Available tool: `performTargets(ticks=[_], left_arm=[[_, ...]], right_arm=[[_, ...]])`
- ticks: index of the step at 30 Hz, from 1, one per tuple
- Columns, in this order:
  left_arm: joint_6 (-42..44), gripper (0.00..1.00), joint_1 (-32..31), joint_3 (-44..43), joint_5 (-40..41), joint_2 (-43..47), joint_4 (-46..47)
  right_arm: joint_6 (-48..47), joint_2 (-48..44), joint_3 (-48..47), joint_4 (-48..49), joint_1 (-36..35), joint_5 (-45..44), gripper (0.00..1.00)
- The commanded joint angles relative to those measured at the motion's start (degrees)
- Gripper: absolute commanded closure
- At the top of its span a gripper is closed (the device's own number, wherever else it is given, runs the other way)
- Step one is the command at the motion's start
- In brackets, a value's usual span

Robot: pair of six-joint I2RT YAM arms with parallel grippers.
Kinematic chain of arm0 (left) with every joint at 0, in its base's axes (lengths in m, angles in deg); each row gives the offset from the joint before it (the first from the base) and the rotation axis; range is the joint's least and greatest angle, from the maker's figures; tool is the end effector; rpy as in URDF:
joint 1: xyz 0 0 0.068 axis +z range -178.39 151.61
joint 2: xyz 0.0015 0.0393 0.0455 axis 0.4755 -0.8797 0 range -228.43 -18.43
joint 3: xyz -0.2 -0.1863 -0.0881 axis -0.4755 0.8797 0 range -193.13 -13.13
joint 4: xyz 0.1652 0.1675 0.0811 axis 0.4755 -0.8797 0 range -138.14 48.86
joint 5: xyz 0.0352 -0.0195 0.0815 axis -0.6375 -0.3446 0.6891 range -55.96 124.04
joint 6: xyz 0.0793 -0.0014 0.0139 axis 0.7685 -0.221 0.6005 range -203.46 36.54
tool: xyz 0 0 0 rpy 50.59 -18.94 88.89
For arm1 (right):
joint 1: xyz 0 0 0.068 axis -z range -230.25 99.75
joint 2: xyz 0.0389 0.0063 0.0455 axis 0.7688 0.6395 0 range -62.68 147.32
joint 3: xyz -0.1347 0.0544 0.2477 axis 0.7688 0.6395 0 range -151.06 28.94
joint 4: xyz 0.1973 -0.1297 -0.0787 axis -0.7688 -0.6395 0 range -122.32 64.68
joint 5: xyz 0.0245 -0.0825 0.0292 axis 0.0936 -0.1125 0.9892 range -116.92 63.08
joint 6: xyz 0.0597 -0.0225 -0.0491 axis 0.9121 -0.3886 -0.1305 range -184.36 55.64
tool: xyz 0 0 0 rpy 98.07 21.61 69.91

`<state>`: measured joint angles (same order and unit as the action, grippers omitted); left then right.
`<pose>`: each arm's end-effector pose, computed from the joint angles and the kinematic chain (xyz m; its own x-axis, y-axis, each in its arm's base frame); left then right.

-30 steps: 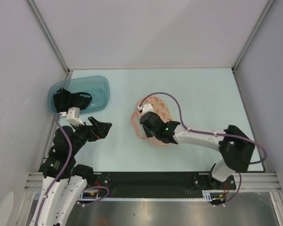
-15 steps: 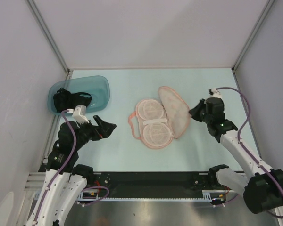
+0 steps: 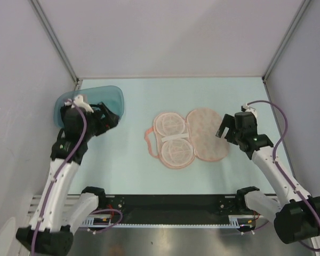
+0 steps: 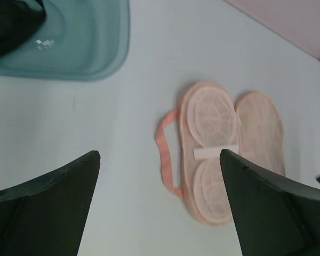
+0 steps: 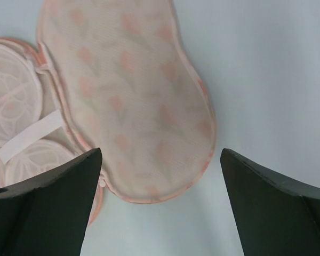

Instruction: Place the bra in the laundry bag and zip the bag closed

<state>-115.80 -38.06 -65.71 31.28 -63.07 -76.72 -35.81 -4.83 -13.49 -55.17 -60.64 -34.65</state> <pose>0.1668 -0.0318 0.3342 -0.4986 -0.4571 -0.7365 -0.0673 0.8675 -0.4928 0.2097 0.0289 0.2443 -0.6546 0.3614 -0.6639 0.2588 0.9324 0.2524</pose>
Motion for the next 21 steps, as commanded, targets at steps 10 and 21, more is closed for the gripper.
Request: performTargets(ticks=[10, 21], left_arm=[[5.7, 0.06, 22.49, -28.51, 10.41, -42.96, 7.8], [15.99, 0.04, 29.79, -48.65, 11.39, -72.59, 2.62]], right_arm=[[0.17, 17.89, -13.1, 8.91, -20.01, -4.76, 0.0], [1.59, 31.98, -17.25, 13.23, -24.32, 2.01, 0.01]])
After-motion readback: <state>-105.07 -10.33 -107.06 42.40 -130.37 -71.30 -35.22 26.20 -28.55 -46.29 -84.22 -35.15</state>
